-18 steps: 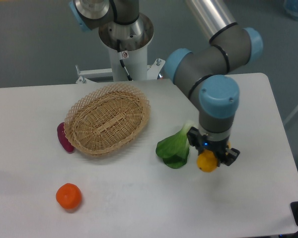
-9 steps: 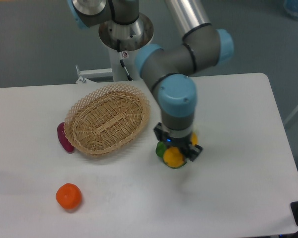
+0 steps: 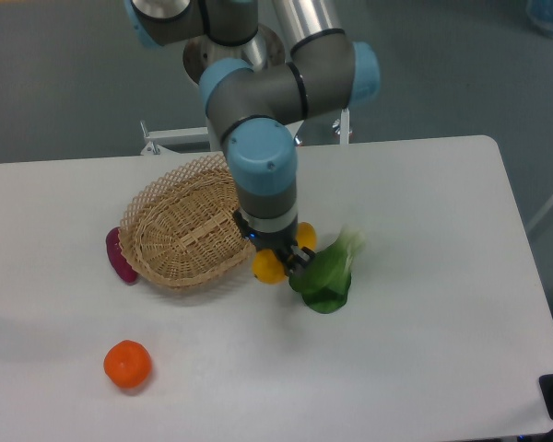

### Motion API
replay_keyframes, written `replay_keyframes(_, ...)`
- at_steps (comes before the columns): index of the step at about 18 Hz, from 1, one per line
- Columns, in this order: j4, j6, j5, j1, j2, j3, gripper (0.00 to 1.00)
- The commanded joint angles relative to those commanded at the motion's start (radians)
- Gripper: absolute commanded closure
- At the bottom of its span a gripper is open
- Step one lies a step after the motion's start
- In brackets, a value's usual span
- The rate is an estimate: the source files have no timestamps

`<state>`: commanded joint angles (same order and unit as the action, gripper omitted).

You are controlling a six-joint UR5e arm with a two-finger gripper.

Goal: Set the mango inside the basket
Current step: 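Carry the held mango over the bok choy toward the wicker basket, then lower the mango into the basket and open the gripper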

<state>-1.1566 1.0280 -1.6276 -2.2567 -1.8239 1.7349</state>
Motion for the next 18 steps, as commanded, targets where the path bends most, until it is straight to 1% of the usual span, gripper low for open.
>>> replay_keyframes(4, 0.008, -0.042, 0.000, 0.060, 0.000, 0.012, 0.43)
replay_keyframes(10, 0.009, -0.049, 0.000, 0.086, 0.005, 0.025, 0.43)
replay_keyframes(15, 0.020, -0.074, -0.003, 0.126, 0.009, 0.071, 0.43)
replay_keyframes(18, 0.020, -0.074, -0.005, 0.141, 0.017, 0.078, 0.42)
